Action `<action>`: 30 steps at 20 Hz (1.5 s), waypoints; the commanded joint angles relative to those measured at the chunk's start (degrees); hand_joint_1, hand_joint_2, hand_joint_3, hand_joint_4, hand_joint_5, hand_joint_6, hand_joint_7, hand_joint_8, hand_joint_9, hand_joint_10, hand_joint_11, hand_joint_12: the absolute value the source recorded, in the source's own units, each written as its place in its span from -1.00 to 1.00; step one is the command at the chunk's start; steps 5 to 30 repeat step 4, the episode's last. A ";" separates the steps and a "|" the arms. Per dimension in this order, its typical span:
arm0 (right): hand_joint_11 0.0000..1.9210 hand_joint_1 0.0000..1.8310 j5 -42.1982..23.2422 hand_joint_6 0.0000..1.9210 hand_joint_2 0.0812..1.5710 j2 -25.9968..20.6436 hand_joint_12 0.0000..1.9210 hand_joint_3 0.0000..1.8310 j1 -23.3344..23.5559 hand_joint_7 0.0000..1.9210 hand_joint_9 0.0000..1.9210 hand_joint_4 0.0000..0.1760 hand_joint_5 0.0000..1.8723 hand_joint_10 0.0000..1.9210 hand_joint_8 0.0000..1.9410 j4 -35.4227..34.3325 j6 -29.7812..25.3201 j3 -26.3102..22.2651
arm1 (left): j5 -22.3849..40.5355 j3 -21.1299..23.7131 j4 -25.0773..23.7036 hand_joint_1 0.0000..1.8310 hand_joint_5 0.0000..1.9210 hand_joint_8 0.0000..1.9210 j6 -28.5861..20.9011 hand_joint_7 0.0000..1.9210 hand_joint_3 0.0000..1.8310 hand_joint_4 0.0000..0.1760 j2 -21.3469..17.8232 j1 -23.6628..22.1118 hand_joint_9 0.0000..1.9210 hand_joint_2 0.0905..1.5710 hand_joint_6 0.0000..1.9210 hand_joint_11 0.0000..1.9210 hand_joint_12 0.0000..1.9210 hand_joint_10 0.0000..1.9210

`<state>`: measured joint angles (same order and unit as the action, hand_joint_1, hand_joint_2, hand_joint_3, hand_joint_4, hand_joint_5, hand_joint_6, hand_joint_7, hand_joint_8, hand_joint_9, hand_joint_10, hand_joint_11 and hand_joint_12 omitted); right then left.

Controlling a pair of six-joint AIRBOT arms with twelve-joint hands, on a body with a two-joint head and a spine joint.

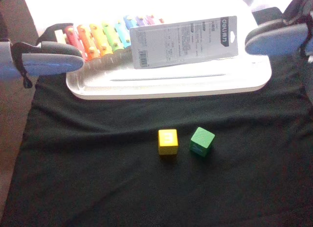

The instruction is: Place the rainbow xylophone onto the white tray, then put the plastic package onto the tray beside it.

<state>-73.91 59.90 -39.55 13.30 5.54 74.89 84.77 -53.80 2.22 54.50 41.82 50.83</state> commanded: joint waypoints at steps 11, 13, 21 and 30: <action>-0.96 0.01 -9.33 -1.00 -0.27 0.34 -0.98 -1.00 -3.38 -1.00 -1.00 1.00 -1.00 -1.00 -1.00 -7.69 1.99 -0.01 | 4.96 -1.60 2.26 -0.12 -1.00 -1.00 0.26 -1.00 -1.00 -0.44 3.12 -0.40 -1.00 -0.21 -1.00 -1.00 -1.00 -1.00; -0.96 0.01 -9.33 -1.00 -0.27 0.34 -0.98 -1.00 -3.38 -1.00 -1.00 1.00 -1.00 -1.00 -1.00 -7.69 1.99 -0.01 | 4.96 -1.60 2.26 -0.12 -1.00 -1.00 0.26 -1.00 -1.00 -0.44 3.12 -0.40 -1.00 -0.21 -1.00 -1.00 -1.00 -1.00; -0.96 0.01 -9.33 -1.00 -0.27 0.34 -0.98 -1.00 -3.38 -1.00 -1.00 1.00 -1.00 -1.00 -1.00 -7.69 1.99 -0.01 | 4.96 -1.60 2.26 -0.12 -1.00 -1.00 0.26 -1.00 -1.00 -0.44 3.12 -0.40 -1.00 -0.21 -1.00 -1.00 -1.00 -1.00; -0.96 0.01 -9.33 -1.00 -0.27 0.34 -0.98 -1.00 -3.38 -1.00 -1.00 1.00 -1.00 -1.00 -1.00 -7.69 1.99 -0.01 | 4.96 -1.60 2.26 -0.12 -1.00 -1.00 0.26 -1.00 -1.00 -0.44 3.12 -0.40 -1.00 -0.21 -1.00 -1.00 -1.00 -1.00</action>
